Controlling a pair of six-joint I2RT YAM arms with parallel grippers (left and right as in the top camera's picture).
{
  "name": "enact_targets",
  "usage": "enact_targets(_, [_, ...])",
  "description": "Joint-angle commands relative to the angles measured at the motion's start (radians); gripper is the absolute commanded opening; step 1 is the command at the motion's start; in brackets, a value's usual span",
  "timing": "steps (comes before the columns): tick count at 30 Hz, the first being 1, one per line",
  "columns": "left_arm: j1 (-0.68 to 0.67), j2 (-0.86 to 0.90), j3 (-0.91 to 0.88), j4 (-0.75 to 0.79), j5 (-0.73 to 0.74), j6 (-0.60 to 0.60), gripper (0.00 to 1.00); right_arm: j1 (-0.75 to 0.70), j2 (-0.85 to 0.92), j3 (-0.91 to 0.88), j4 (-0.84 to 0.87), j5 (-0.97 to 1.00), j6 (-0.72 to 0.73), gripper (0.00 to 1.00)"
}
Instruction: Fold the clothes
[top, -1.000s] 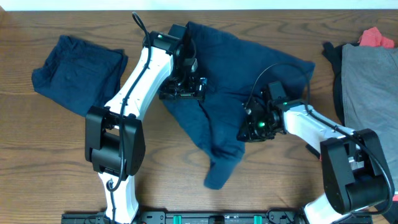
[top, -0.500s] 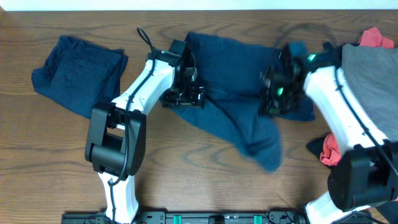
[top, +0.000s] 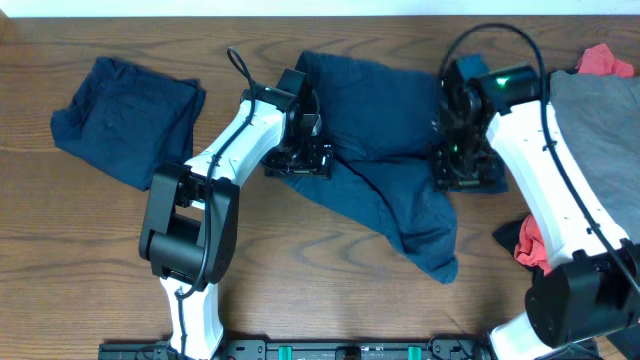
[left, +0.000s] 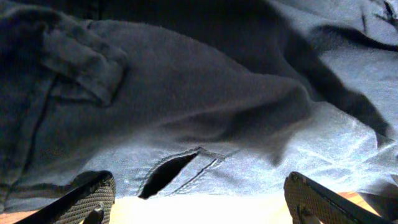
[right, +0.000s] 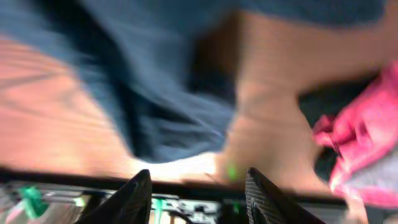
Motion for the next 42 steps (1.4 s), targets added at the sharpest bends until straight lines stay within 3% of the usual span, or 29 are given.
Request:
enact_targets(1, [0.0,-0.006,-0.003,-0.003,-0.005,-0.009,0.88,-0.044,0.006,-0.089,0.01,0.109,0.122,0.48])
enact_targets(9, [0.0,-0.006,-0.004,-0.004,-0.006,-0.008,0.88,-0.164,0.006,-0.337,0.218,-0.144,0.007,0.5])
enact_targets(15, [0.0,-0.006,-0.004,-0.004,-0.013,-0.008,0.88,-0.25,0.006,-0.509,0.455,-0.516,-0.186,0.54])
enact_targets(22, [0.0,-0.006,-0.004,-0.004,-0.013,-0.008,0.88,-0.255,0.006,-0.654,0.629,-0.579,-0.187,0.53])
enact_targets(24, [0.0,-0.006,-0.004,-0.007,-0.013,-0.008,0.88,-0.255,0.006,-0.677,0.656,-0.578,-0.176,0.37])
enact_targets(25, [0.0,-0.006,-0.004,-0.008,-0.013,-0.008,0.88,-0.257,0.006,-0.68,0.661,-0.578,-0.176,0.12])
enact_targets(26, [0.0,-0.006,-0.004,-0.01,-0.013,-0.008,0.88,-0.259,0.006,-0.679,0.663,-0.578,-0.176,0.01])
enact_targets(27, [0.0,-0.006,-0.004,-0.011,-0.013,-0.008,0.88,-0.262,0.004,-0.676,0.661,-0.578,-0.169,0.01])
enact_targets(33, [0.0,-0.006,-0.004,-0.019,-0.013,-0.008,0.88,-0.306,-0.077,-0.564,0.516,-0.51,-0.131,0.01])
enact_targets(38, [0.0,-0.006,-0.004,-0.018,-0.013,-0.008,0.88,-0.318,-0.207,-0.309,0.169,-0.367,-0.132,0.01])
enact_targets(42, [0.0,-0.006,-0.004,-0.019,-0.013,-0.008,0.88,-0.29,-0.27,-0.154,-0.067,-0.139,-0.056,0.01])
